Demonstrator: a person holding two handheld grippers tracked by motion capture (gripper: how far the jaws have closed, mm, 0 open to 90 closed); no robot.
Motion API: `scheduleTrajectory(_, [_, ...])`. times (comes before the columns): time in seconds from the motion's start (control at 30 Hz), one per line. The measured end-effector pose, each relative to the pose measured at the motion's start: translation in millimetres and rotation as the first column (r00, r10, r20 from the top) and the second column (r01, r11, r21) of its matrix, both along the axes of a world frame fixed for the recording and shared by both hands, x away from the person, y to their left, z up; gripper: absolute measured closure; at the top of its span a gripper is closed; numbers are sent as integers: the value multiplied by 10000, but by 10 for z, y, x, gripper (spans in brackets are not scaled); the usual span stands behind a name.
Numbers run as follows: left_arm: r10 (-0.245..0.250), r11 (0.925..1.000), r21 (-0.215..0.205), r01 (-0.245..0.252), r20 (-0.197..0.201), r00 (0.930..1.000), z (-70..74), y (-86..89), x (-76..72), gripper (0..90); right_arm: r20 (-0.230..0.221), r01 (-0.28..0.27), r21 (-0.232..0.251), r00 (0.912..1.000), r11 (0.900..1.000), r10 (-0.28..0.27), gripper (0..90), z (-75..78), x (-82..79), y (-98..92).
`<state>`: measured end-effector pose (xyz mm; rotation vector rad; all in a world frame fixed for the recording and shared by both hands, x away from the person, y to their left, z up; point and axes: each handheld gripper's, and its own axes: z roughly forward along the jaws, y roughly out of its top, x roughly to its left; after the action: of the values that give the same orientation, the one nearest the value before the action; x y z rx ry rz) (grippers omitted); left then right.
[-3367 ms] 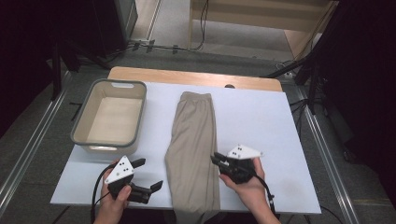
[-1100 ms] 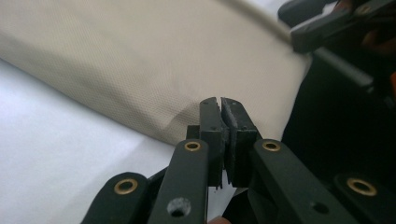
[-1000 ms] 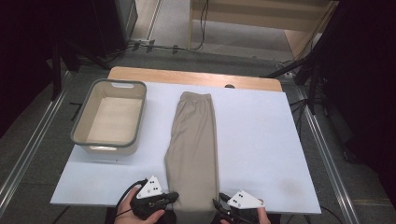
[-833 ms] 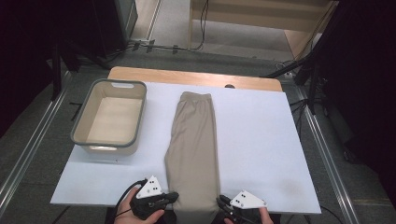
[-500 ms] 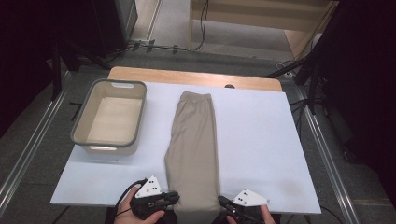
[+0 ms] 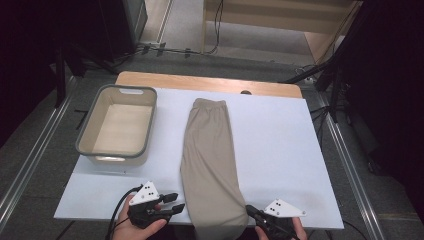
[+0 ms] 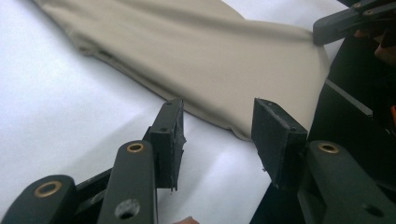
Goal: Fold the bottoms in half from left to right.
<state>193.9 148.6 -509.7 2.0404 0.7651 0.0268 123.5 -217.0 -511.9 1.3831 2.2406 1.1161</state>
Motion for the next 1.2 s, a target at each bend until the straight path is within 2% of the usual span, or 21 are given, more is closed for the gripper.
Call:
scheduleTrajectory(0.23, [93,9996,257,-90,-95,9999,-30,-36,12,576,-232,556,-456,9981,9974,-567,885,-61,44,-59])
scheduleTrajectory(0.3, [81,9998,185,-78,-165,9998,-34,-58,13,580,-330,530,-377,9980,9979,-543,874,-84,53,-58])
scheduleTrajectory(0.37, [112,9997,222,-109,-160,9998,-30,-99,2,577,-60,560,-465,9984,9973,-563,800,-84,39,-33])
scheduleTrajectory(0.47, [232,9991,359,-225,-218,9995,-38,-162,-10,541,426,493,-173,9979,9986,-485,705,-31,8,8])
scheduleTrajectory(0.5, [232,9991,359,-225,-218,9995,-38,-162,-10,532,613,376,-81,9974,9993,-371,705,-12,-4,35])
scheduleTrajectory(0.57, [362,9982,478,-349,-269,9990,-57,-227,-10,528,752,-215,159,9970,9996,202,705,8,-32,125])
scheduleTrajectory(0.67, [602,9959,686,-593,-107,9981,-52,-296,-24,534,826,-956,38,9920,9954,950,704,-24,-48,329])
scheduleTrajectory(0.73, [768,9917,1020,-782,183,9969,-48,-355,-52,573,829,-1292,-72,9881,9916,1294,698,-63,-37,459])
scheduleTrajectory(0.83, [689,9879,1365,-739,405,9968,-42,-413,-71,743,732,-1503,-546,9854,9871,1540,730,-123,-1,584])
scheduleTrajectory(0.87, [514,9887,1393,-548,281,9983,-40,-421,-63,826,763,-1465,-568,9856,9876,1506,759,-139,4,594])
scheduleTrajectory(0.9, [443,9903,1311,-457,142,9989,-38,-418,-55,896,746,-1393,-617,9868,9883,1437,785,-137,13,590])
scheduleTrajectory(0.97, [284,9920,1236,-275,-53,9996,-26,-390,-35,900,681,-1351,-674,9879,9885,1396,832,-132,22,579])
scheduleTrajectory(1.07, [18,9967,810,19,-454,9990,27,-293,-8,900,625,-1277,-669,9893,9895,1319,864,-132,27,570])
scheduleTrajectory(1.13, [-177,9982,561,208,-543,9984,97,-203,-1,900,612,-1300,-695,9890,9891,1343,868,-131,29,568])
scheduleTrajectory(1.2, [-179,9985,510,207,-538,9984,148,-127,16,900,609,-1321,-682,9888,9889,1363,871,-132,32,563])
